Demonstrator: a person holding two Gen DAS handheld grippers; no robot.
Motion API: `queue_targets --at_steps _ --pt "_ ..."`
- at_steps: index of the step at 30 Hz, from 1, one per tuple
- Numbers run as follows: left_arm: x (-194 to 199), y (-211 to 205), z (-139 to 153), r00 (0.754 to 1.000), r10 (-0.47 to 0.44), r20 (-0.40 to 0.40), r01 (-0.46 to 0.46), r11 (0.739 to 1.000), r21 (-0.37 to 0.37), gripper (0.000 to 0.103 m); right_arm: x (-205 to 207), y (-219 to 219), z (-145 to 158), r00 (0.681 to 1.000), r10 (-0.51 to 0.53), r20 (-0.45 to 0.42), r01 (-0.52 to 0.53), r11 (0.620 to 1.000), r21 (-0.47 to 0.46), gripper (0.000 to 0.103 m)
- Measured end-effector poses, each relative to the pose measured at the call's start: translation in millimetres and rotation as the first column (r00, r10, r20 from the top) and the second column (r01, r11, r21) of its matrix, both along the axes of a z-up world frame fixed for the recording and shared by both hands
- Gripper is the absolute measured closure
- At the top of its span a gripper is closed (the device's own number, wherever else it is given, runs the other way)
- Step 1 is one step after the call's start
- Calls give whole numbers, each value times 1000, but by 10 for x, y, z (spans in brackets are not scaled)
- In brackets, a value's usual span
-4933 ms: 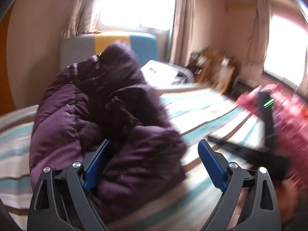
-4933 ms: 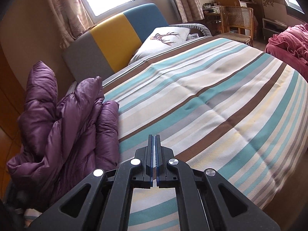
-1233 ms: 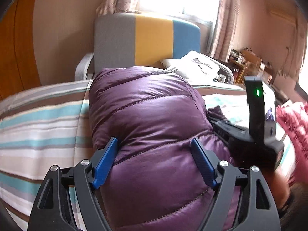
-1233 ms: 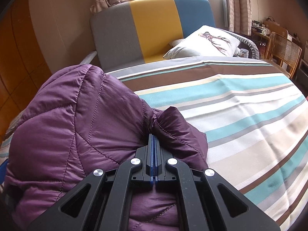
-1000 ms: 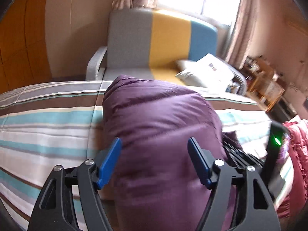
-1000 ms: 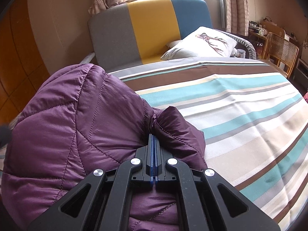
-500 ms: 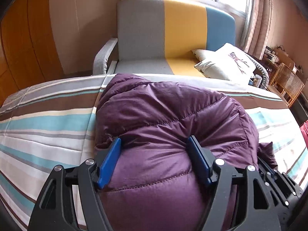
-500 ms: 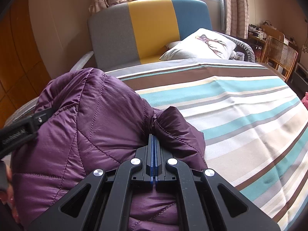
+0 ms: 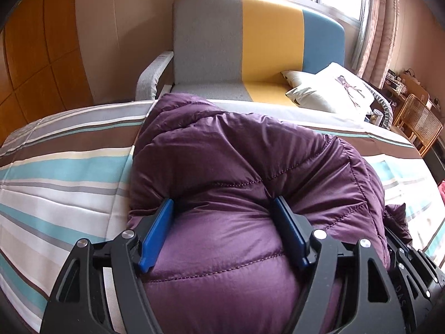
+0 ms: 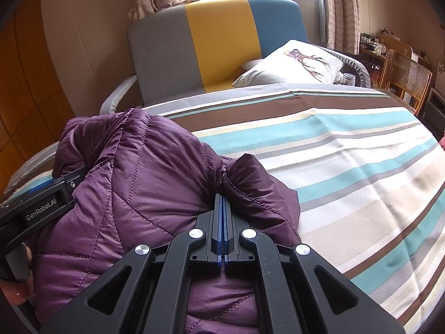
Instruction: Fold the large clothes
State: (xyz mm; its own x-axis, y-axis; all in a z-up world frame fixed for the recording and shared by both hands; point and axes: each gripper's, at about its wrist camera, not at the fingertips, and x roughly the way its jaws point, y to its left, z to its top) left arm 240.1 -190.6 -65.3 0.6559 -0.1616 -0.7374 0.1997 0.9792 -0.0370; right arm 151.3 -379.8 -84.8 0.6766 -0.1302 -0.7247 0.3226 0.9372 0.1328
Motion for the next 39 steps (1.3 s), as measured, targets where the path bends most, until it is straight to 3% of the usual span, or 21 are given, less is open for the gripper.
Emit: queue_targets --at_steps 4,6,8,11,13,17,24,29,33,35,36,37,38,39 --pt "-86 180 118 1000 27 -7 -27 999 -41 9 -29 -69 89 999 31 18 -32 999 40 103" --pt "-162 333 179 999 33 -15 -35 994 -108 9 -68 -72 229 998 50 26 -51 999 16 102" --pt "-235 434 227 999 42 -15 -43 991 -126 9 -105 -53 427 996 62 61 -62 998 -3 102" --pt "-335 503 311 998 62 20 -59 991 -123 9 -23 21 677 991 95 95 -95 995 -12 102" --pt "-319 439 310 998 55 25 -53 995 -79 9 103 101 748 986 133 102 -132 991 -17 102" --pt "-191 306 236 999 41 8 -41 999 -18 7 451 149 515 986 166 14 -166 986 -5 102" --pt "-4 281 4 998 42 -41 -44 997 -55 6 624 66 75 992 122 -30 -121 992 27 102" --pt "25 276 -69 998 40 -52 -44 997 -62 6 568 43 12 993 120 -13 -120 992 51 102" --pt "-33 312 -5 999 30 -39 -32 998 -49 6 485 37 128 991 130 -14 -129 989 77 102" --pt "-130 365 87 1000 4 -25 -5 999 -46 2 344 8 262 992 123 11 -124 988 98 93" --pt "-180 401 120 1000 -6 -18 5 999 -53 2 273 -4 317 993 119 26 -121 987 110 74" --pt "-238 449 156 1000 -19 -12 18 998 -65 2 180 -20 388 993 113 46 -118 986 120 42" --pt "-313 503 195 1000 -30 -3 30 996 -79 2 91 -29 455 992 105 66 -113 986 121 33" --pt "-354 539 216 999 -34 3 34 996 -85 2 -38 -28 541 990 100 96 -110 988 107 32"
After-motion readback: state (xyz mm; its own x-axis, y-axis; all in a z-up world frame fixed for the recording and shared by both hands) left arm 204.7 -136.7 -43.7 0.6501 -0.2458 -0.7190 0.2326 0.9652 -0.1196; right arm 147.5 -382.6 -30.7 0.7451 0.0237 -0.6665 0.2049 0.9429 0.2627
